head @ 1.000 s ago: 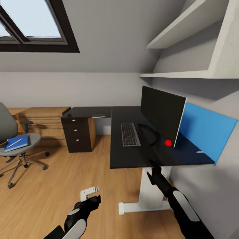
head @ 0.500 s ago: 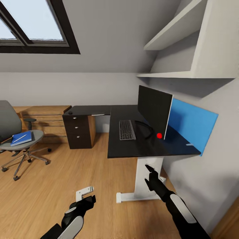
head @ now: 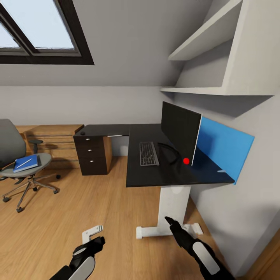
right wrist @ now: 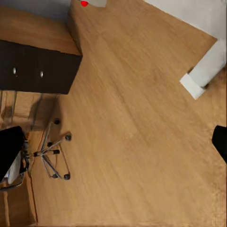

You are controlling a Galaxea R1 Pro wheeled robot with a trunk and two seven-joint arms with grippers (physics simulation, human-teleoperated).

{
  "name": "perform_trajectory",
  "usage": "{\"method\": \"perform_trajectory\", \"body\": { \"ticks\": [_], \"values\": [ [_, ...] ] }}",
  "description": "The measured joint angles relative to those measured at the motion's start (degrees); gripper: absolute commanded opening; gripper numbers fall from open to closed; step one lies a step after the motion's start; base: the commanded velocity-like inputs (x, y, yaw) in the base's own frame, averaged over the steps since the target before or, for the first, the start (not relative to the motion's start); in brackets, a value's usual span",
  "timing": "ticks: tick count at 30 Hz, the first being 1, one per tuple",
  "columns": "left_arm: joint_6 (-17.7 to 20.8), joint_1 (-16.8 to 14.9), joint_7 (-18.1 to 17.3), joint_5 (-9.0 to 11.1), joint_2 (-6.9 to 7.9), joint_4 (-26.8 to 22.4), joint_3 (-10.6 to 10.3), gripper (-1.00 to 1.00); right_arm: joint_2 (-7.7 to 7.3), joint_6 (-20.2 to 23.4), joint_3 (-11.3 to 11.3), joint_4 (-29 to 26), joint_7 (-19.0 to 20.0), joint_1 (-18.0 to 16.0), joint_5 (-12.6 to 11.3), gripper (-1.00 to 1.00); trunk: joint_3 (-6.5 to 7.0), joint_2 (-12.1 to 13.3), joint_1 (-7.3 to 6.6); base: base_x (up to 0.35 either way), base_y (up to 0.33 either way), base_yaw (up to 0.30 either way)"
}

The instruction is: In the bedroom, organize the workspace by keeping the computer under the desk, ensuring the monitor is on the desk, placing the keyboard on the desk next to the monitor, placing the mouse on the desk next to the keyboard, moving the folder from the swivel chair onto the desk next to the mouse, stacking the notebook on top of the folder with the pen on top of the notebook, and positioning the swivel chair next to the desk.

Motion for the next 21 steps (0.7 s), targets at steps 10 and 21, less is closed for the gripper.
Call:
{"method": "perform_trajectory", "body": {
  "ticks": [10,21],
  "values": [
    [-9.2,0.0,-0.2,0.2,0.04,11.5,-5.7,1.00,0.52,-19.0,-0.2,17.3,0.0,0.0,15.7,1.00,1.79,4.0,-2.20,0.000,0.000,0.000],
    [-15.2,0.0,-16.0,-0.3,-2.32,34.5,-10.6,1.00,3.46,-39.2,-0.1,30.5,-0.1,0.0,18.6,1.00,3.77,8.4,-4.61,0.000,0.000,0.000]
  ]
}}
